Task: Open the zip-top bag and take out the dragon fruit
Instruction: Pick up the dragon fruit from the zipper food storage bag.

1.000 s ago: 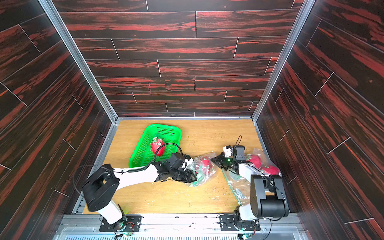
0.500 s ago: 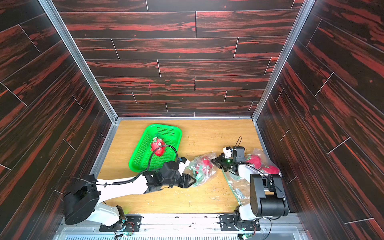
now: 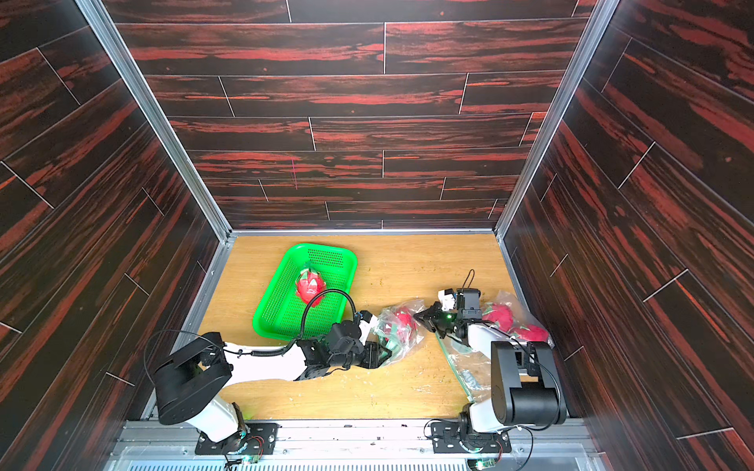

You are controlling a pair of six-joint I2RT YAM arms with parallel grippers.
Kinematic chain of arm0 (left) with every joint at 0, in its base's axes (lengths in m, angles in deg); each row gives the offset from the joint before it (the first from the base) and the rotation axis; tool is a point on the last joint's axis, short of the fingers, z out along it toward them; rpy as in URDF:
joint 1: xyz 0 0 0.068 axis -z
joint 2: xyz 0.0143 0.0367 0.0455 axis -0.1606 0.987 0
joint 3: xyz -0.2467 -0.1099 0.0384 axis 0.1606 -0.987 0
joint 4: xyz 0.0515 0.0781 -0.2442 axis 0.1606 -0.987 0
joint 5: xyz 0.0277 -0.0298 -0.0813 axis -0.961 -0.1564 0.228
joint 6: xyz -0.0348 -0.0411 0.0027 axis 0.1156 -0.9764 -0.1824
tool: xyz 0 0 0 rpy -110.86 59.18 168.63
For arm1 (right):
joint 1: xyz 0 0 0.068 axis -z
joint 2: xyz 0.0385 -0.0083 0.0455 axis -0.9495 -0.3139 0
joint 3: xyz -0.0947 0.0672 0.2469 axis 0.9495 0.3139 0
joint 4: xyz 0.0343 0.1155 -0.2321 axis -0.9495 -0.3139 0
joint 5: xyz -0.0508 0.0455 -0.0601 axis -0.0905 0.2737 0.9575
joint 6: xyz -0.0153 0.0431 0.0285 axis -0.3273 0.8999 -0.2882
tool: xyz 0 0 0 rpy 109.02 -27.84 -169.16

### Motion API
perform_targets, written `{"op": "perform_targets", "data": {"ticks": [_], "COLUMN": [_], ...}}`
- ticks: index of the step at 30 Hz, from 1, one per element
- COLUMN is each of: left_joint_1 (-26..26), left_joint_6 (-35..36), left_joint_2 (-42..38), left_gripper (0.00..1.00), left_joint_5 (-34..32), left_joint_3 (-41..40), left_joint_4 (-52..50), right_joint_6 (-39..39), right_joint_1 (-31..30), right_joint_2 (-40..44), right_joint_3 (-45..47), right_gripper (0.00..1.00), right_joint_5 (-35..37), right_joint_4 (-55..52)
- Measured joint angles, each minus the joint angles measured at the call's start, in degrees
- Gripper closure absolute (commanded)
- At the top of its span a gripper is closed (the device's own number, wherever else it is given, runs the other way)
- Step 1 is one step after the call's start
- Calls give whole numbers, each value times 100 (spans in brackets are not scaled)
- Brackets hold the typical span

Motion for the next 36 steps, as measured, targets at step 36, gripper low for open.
{"op": "perform_targets", "data": {"ticks": [36], "left_joint_1": [66], "left_joint_6": [17], "left_joint_2": [546], "left_gripper": [71], "left_joint_5": [518], "left_joint_3": [72], "left_joint_4": [914], "right_joint_6": [625], "right_joint_1": [35], "right_joint_2": [0], "right_joint_3": [308], "right_gripper": [100], "right_joint_5": [-85], "right_joint_4": [568]}}
